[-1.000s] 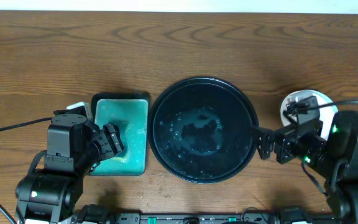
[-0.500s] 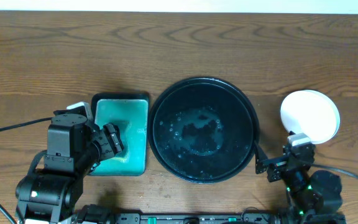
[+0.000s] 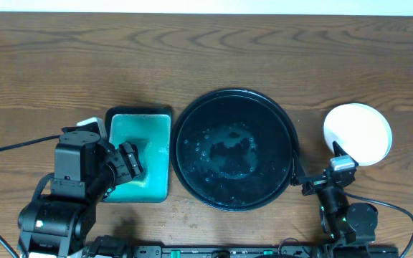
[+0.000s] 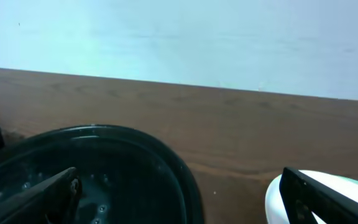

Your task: Clean dirty plates on tray and stack at the side

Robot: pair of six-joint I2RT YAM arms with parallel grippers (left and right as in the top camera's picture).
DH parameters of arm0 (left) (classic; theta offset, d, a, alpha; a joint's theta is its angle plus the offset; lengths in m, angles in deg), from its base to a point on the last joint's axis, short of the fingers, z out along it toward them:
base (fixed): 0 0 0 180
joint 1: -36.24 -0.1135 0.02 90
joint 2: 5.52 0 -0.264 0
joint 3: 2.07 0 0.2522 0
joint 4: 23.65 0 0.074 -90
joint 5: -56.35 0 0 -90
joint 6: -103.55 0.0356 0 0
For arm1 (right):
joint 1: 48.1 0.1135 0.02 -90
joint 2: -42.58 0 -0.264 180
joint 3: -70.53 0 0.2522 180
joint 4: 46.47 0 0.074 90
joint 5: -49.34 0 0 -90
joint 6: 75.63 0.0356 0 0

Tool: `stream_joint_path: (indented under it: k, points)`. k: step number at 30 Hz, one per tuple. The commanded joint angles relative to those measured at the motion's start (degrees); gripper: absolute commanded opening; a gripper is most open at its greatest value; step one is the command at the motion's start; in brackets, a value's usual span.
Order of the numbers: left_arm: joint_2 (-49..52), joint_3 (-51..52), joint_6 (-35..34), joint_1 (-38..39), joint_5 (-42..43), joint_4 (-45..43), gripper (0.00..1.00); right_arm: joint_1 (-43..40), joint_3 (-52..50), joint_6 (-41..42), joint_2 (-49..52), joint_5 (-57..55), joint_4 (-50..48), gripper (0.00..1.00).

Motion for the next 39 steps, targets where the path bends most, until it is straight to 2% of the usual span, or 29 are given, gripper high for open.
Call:
stream_joint_path:
  k: [1, 18, 22, 24, 26, 30, 34, 39]
  points:
    - [-0.04, -1.01, 0.13, -0.20, -0.31, 0.02, 0.81, -0.33, -0.24, 0.76, -0.37, -0.46, -0.15, 0.99]
    - [-0.11, -0.94, 0.11, -0.20, -0.31, 0.02, 0.81, -0.33, -0.24, 0.76, -0.37, -0.46, -0.11, 0.99]
    - [-3.56, 0.87, 0.20, -0.63, -2.19, -0.37, 0.82, -0.33, -0.24, 0.76, -0.37, -0.46, -0.13, 0.99]
    - [-6.67, 2.64, -0.42, -1.53, -7.10, -4.24, 0.81, -0.33, -0.24, 0.76, -0.37, -0.46, -0.13, 0.99]
    - [-10.29, 5.99, 0.00, -2.23, -6.25, -10.93, 0.82, -0.33, -0.24, 0.76, -0.37, -0.46, -0.13, 0.99]
    - [-19.91, 17.29, 9.16, -2.56, 1.66, -28.76, 0.82, -0.33, -0.24, 0.76, -0.37, -0.46, -0.11, 0.99]
    - [-30.71, 30.99, 12.52, -2.75, 4.44, -43.98, 0.82, -0.33, -0.24, 0.76, -0.37, -0.46, -0.13, 0.99]
    - [-41.40, 41.53, 12.52, -3.82, 4.39, -50.77, 0.82, -0.33, -0.24, 0.76, -0.37, -0.46, -0.13, 0.99]
